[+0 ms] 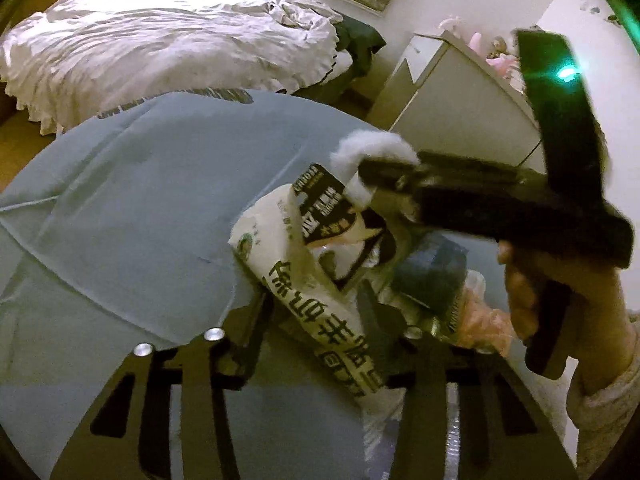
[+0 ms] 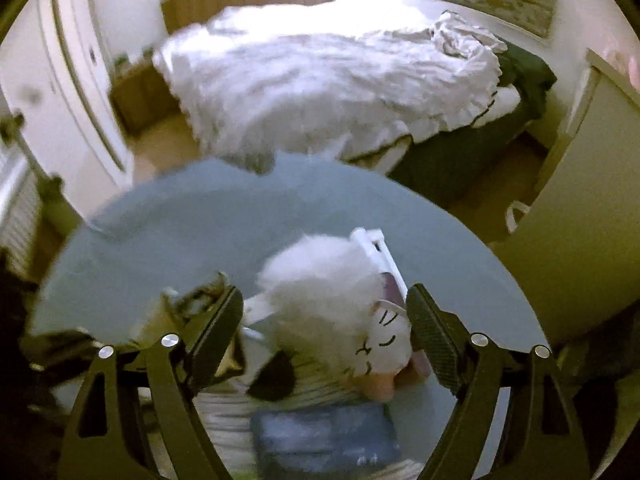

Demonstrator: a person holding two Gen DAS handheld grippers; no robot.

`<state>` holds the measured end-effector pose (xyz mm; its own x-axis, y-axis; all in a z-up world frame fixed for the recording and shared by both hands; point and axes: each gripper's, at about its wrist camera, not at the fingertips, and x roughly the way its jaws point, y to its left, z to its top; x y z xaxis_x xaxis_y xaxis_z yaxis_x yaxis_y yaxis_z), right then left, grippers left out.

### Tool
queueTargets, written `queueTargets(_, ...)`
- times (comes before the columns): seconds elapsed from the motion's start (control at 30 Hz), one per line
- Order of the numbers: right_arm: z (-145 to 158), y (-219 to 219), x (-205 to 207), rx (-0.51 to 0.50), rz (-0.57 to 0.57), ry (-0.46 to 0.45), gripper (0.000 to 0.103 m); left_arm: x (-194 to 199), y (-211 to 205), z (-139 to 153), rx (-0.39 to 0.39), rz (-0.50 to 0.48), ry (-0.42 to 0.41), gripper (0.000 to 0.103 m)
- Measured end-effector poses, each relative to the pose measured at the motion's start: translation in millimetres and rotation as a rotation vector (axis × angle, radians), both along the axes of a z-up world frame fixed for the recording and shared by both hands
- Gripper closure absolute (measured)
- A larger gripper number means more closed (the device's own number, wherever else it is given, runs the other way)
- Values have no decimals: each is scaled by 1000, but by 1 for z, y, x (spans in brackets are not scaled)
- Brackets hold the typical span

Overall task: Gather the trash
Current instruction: 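Grasp the white snack bag with the left tool while the right tool grasps the white fluffy toy, then carry both items over the black bin and open both tools to drop them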

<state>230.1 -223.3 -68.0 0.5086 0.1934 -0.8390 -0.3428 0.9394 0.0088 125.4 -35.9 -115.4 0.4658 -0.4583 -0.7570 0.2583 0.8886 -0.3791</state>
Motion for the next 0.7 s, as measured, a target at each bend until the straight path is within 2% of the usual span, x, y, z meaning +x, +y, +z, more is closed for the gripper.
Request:
queueTargets(0.07, -7, 3, 1, -40, -1, 10, 45, 0, 6, -2, -2, 5, -4, 73)
queueTargets(0.1, -9, 5, 0, -36, 5, 5, 65, 0, 9, -3, -14, 5, -6, 76)
queueTargets(0.13, -10, 5, -2, -23, 24, 14, 69, 1, 10, -4, -16, 6, -8, 78)
queueTargets(0.23, -6, 3, -10, -15, 27, -6, 71, 0, 14, -3, -37, 14, -12, 78)
queueTargets(0.37, 15, -15, -30, 120, 13, -34, 71, -12, 21, 7, -74, 17, -47, 83)
queueTargets(0.6, 70, -92, -91, 433, -90, -166, 71, -36, 17, 53, -97, -13, -159, 84)
queueTargets(0.7, 82, -137, -121, 487, -169, -236, 71, -43, 2, 69, -105, -45, -190, 84)
